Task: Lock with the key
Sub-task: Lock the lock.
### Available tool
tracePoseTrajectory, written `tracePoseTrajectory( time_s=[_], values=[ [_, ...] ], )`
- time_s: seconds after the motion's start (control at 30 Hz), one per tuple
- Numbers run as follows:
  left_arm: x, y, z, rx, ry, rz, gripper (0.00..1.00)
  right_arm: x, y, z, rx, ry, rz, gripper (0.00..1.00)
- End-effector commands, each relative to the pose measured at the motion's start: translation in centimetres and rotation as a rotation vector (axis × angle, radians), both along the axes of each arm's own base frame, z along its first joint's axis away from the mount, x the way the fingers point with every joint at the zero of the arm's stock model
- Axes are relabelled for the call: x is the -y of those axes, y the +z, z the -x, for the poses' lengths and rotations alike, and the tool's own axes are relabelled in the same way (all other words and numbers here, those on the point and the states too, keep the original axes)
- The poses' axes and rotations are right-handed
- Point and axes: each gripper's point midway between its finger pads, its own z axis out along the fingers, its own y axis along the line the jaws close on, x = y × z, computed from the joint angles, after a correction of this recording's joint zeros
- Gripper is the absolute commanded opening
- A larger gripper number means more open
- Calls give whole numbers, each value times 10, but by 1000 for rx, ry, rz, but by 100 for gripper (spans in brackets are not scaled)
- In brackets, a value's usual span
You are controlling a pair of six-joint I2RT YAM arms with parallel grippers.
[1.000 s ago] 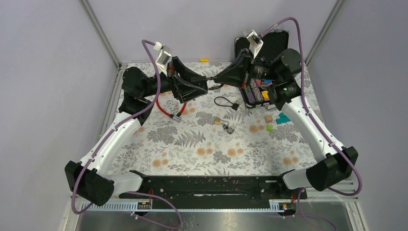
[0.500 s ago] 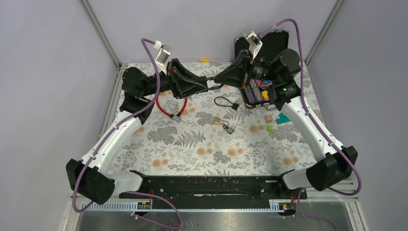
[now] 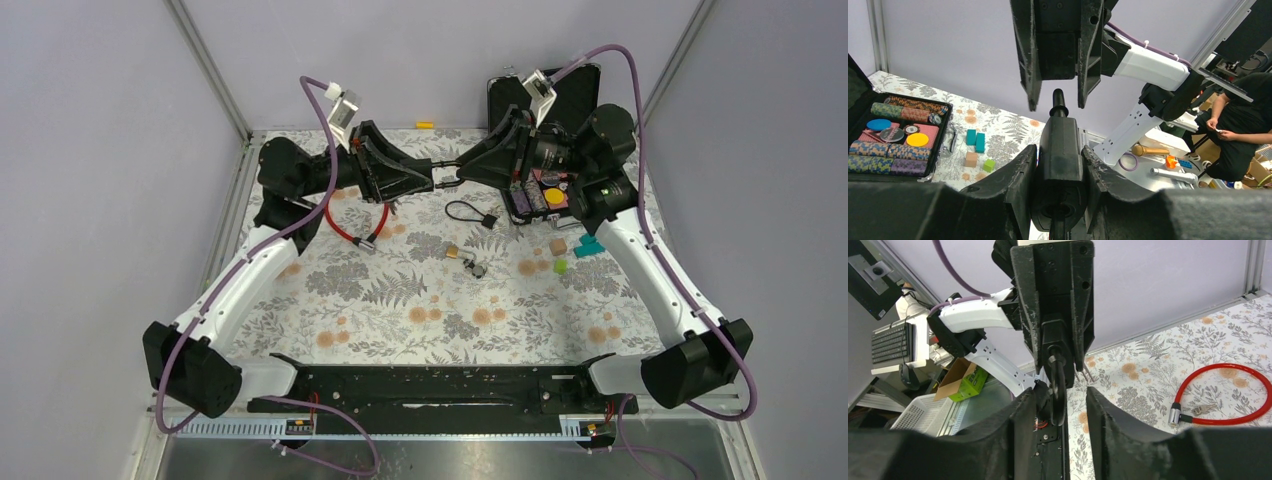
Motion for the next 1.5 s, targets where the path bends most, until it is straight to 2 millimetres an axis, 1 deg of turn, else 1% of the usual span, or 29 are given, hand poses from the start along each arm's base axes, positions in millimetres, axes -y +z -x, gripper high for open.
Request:
tracePoseTrajectory(
  time_s=[0.0, 0.07, 0.17, 0.27, 0.3, 0.37, 0.43, 0.57, 0.8, 0.93, 1.13, 1.27, 1.37, 1.47],
  values=[
    [-6, 47, 16, 153, -32, 87, 0, 5, 8, 19, 32, 51, -5, 43],
    [-5, 47, 16, 143, -47, 88, 0, 5, 7, 19, 40, 51, -7, 38],
    [-3, 48, 17, 119, -79, 98, 0, 5, 9, 18, 69, 50, -19, 34],
    [1, 49, 17, 95, -104, 114, 0, 4, 9, 18, 86, 50, -18, 27],
    [3, 49, 18, 86, -118, 118, 0, 4, 7, 17, 90, 48, -13, 23],
    [7, 50, 20, 74, -143, 127, 0, 3, 2, 14, 83, 37, 2, 10],
    [12, 48, 21, 62, -163, 124, 0, 1, -2, 12, 85, 22, 16, 0],
    [22, 44, 20, 42, -178, 116, 0, -5, -11, 7, 104, -30, 52, 0],
    [39, 31, 6, 21, -107, 60, 0, -21, -23, 2, 94, -67, 80, 0],
    [48, 23, 5, 0, -110, 24, 0, -35, -27, 5, 84, -54, 82, 0],
    [65, 0, 8, -53, -144, -36, 0, -57, -34, 15, 65, 13, 86, 0],
    [66, -11, 9, -74, -142, -57, 0, -59, -33, 14, 62, 14, 79, 0],
    [65, -13, 12, -74, -161, -65, 0, -61, -35, 17, 49, 53, 86, 0],
    [64, -9, 17, -59, -178, -58, 0, -64, -38, 22, 36, 100, 88, 0]
  ],
)
